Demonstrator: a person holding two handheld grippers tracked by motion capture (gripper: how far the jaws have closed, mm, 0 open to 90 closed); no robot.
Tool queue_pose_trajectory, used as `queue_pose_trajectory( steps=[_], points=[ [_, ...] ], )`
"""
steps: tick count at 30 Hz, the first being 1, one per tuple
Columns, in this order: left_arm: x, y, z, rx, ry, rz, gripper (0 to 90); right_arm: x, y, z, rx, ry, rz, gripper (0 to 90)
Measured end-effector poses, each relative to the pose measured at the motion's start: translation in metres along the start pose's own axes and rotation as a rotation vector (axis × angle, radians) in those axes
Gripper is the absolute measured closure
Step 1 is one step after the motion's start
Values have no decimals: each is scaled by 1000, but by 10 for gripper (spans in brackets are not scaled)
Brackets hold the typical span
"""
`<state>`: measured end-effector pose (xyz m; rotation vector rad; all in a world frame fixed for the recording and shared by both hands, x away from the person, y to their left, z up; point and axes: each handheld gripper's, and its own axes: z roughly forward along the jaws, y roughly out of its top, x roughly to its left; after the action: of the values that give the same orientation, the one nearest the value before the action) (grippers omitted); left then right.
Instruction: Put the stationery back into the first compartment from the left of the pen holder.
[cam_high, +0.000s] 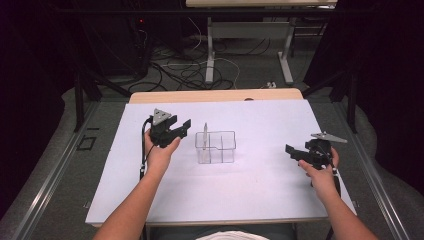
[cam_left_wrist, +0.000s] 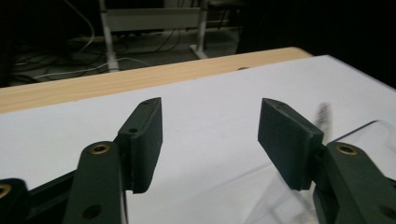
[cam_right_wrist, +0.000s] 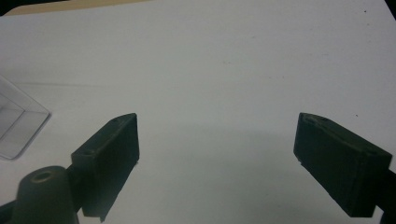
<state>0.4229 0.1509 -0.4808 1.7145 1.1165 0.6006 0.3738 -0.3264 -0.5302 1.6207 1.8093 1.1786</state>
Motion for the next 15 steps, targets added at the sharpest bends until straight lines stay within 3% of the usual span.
queue_pose_trajectory(
  steps=[4, 12, 15],
  points=[
    [11, -4, 1, 42, 16, -20, 339, 2, 0, 1, 2, 4, -6, 140],
    [22, -14, -13, 100, -19, -88, 341, 6, 0, 1, 3, 8, -29, 140],
    [25, -20, -18, 135, -21, -96, 268, 7, 0, 0, 0, 5, -32, 140]
  ],
)
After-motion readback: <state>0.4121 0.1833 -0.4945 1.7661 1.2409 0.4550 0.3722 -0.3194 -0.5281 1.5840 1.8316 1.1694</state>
